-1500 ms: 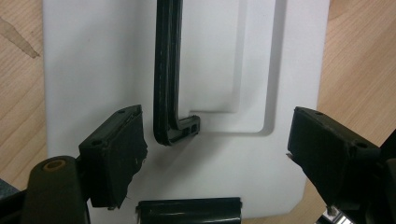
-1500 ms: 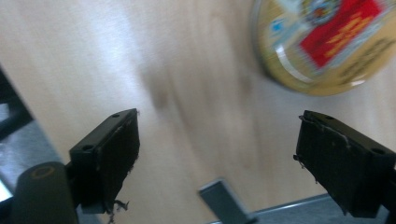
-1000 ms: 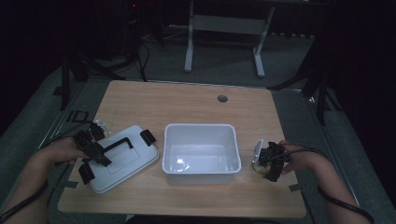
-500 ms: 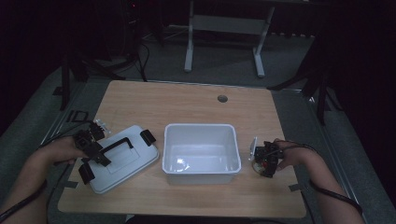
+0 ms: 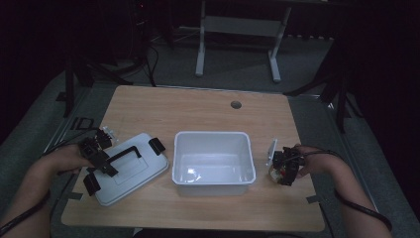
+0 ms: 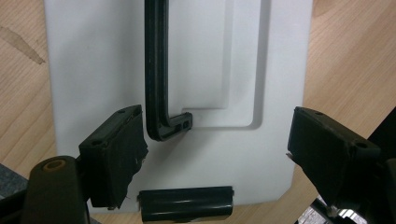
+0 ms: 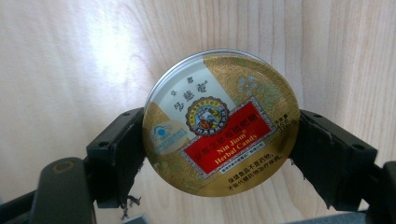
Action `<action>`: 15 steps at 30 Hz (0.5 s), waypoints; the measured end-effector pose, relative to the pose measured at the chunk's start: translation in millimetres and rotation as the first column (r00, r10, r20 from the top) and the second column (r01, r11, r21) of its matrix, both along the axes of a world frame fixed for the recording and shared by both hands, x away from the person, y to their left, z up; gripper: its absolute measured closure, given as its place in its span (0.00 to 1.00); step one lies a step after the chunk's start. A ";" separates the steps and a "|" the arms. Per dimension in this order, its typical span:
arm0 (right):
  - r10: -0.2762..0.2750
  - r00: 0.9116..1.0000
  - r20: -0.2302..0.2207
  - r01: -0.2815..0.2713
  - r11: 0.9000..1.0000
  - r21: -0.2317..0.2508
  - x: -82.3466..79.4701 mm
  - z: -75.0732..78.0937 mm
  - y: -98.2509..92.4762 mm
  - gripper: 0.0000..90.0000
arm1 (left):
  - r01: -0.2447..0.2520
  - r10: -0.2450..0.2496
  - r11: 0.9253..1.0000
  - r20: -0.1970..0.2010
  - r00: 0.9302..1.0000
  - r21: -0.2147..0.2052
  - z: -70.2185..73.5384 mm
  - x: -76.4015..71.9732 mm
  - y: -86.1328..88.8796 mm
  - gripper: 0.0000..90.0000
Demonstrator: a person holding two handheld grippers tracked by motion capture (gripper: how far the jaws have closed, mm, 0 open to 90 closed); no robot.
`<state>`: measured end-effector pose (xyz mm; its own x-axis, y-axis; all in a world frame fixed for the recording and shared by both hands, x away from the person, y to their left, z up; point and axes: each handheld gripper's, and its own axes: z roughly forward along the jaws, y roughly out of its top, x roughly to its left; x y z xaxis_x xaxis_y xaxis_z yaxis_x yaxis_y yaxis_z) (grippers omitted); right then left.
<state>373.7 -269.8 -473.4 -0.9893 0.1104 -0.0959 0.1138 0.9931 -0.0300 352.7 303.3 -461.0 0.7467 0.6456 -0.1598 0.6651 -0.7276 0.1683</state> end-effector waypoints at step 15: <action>-0.026 1.000 -0.003 0.026 0.999 -0.034 -17.3 42.9 22.1 0.23 | 0.005 -0.005 1.000 -0.007 1.000 0.008 1.2 -0.5 -3.1 0.20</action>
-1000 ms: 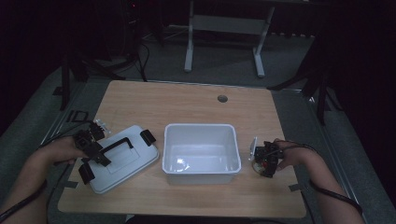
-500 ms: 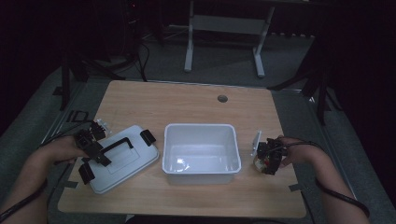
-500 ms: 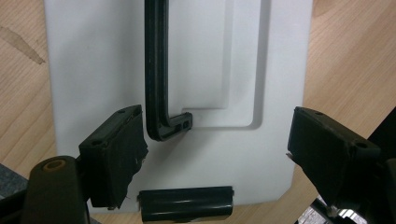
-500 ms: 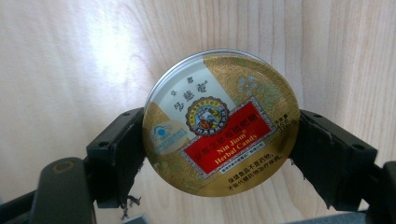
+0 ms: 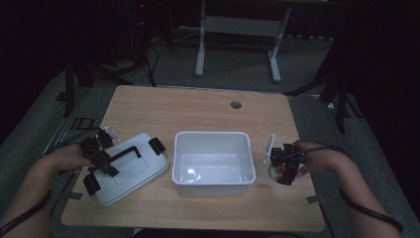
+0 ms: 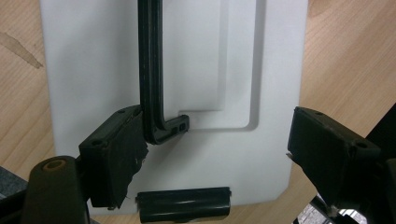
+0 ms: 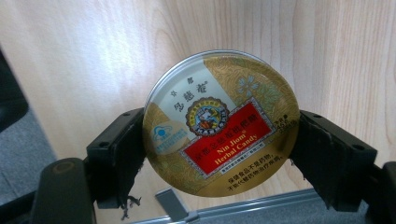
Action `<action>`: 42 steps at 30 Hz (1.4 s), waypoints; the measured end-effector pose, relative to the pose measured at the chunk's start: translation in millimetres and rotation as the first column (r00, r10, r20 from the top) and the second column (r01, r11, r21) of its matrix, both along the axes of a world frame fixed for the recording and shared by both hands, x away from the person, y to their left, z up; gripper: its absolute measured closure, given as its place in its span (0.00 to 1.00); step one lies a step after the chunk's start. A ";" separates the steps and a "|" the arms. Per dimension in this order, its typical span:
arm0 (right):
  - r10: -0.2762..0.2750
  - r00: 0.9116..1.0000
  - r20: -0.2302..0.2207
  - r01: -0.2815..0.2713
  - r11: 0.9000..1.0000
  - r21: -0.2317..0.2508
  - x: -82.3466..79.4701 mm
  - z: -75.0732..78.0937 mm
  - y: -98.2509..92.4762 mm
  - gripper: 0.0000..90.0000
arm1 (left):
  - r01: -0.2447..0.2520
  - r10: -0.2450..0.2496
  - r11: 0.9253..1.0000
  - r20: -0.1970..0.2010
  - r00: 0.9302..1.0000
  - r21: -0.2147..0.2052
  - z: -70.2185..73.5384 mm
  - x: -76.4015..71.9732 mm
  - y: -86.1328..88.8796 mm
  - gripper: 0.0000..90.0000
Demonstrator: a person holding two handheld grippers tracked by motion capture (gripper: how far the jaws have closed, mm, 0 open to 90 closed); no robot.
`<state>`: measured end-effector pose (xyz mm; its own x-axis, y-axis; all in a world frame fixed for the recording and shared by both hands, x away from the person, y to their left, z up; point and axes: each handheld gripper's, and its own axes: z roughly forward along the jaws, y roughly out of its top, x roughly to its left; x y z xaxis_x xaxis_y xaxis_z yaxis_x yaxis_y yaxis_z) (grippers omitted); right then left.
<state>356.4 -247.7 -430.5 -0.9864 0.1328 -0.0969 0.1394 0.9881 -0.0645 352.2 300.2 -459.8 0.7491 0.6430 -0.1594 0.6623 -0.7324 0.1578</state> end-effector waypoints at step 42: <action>0.130 0.991 0.012 -0.131 0.988 0.081 -5.9 65.8 111.9 0.23 | -0.005 0.006 1.000 -0.007 1.000 0.018 -0.6 -3.0 6.5 0.20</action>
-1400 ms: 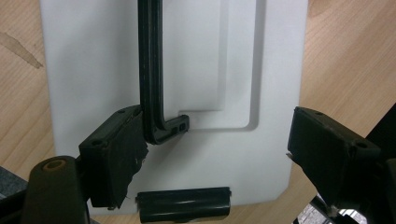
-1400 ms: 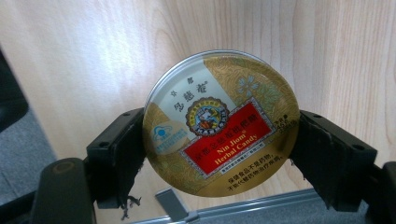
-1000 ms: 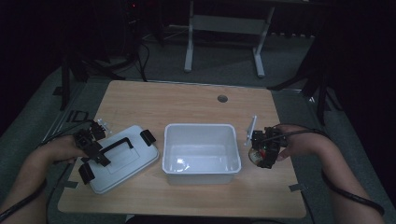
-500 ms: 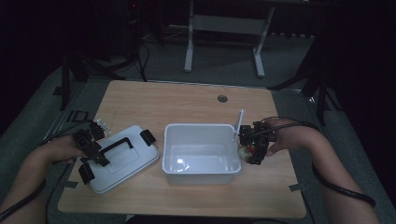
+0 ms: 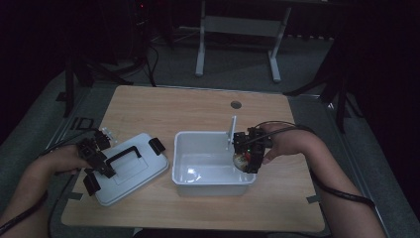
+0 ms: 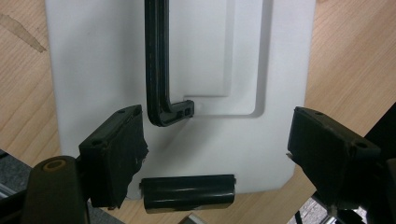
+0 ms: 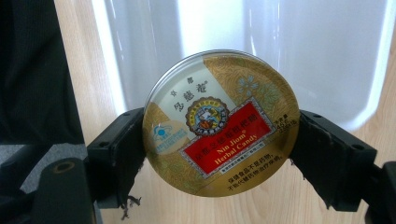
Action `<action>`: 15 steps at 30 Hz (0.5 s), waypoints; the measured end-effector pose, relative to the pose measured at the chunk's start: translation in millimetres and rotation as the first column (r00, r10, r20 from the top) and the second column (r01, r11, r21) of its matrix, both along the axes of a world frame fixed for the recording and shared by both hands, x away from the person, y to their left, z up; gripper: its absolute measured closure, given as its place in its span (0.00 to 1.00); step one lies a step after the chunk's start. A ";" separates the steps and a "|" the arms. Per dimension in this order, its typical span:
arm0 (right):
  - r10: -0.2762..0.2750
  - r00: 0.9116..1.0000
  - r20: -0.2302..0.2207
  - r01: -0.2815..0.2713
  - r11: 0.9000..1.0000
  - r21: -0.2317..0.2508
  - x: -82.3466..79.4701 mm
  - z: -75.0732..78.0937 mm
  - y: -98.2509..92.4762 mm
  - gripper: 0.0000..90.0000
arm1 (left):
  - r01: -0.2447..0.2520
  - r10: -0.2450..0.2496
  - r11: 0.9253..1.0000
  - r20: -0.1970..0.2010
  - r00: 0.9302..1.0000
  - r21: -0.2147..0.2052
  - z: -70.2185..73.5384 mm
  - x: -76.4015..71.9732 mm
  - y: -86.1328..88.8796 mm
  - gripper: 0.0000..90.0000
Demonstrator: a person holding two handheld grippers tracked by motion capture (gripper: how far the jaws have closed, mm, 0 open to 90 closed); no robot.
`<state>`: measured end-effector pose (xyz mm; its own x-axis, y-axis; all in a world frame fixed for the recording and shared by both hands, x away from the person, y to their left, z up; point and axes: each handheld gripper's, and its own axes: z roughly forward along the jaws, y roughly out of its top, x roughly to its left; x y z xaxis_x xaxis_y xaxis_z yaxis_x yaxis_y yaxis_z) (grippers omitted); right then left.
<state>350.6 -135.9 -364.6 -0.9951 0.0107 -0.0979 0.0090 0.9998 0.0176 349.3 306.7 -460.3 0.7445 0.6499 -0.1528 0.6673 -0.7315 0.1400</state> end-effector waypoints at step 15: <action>0.038 0.999 -0.031 -0.039 0.999 -0.031 7.0 -42.0 30.2 0.23 | -0.009 0.009 1.000 0.016 1.000 -0.007 0.0 0.1 3.2 0.20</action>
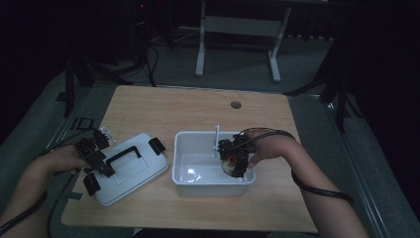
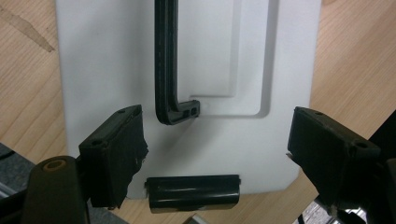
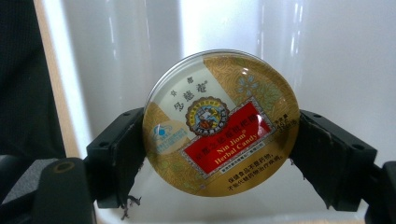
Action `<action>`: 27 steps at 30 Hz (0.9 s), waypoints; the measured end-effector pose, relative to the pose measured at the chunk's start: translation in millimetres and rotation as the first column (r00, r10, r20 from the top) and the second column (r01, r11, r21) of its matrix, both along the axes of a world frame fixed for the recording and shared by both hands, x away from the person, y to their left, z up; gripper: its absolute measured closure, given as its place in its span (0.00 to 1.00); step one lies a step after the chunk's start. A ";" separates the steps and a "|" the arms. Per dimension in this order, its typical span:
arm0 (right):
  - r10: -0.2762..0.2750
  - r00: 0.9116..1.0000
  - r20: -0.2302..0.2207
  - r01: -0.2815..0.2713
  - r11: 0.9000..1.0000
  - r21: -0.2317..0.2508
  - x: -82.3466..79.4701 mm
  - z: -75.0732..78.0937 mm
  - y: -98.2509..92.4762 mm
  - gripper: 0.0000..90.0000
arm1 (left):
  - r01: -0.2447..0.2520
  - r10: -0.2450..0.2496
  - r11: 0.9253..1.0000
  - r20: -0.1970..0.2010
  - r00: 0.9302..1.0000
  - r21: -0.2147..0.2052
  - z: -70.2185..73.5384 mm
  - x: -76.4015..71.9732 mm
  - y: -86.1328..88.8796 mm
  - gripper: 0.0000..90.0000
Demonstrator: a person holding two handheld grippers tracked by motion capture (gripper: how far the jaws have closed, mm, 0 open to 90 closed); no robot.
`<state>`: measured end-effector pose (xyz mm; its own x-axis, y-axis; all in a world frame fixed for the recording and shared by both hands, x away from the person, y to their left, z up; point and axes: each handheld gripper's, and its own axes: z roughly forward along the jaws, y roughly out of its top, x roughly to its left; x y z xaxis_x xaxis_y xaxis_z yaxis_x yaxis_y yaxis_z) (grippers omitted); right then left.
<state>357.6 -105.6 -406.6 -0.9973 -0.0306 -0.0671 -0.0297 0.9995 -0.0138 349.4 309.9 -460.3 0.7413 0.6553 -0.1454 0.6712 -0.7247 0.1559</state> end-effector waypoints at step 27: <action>0.052 0.999 -0.011 -0.053 0.993 -0.108 18.1 -65.9 4.6 0.23 | 0.008 -0.008 1.000 -0.020 1.000 0.008 -6.2 0.9 -0.5 0.20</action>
<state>375.7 -101.0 -472.5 -0.9946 -0.0895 -0.0524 -0.0826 0.9892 -0.1213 350.3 309.4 -466.6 0.7436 0.6505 -0.1544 0.6681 -0.7314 0.1365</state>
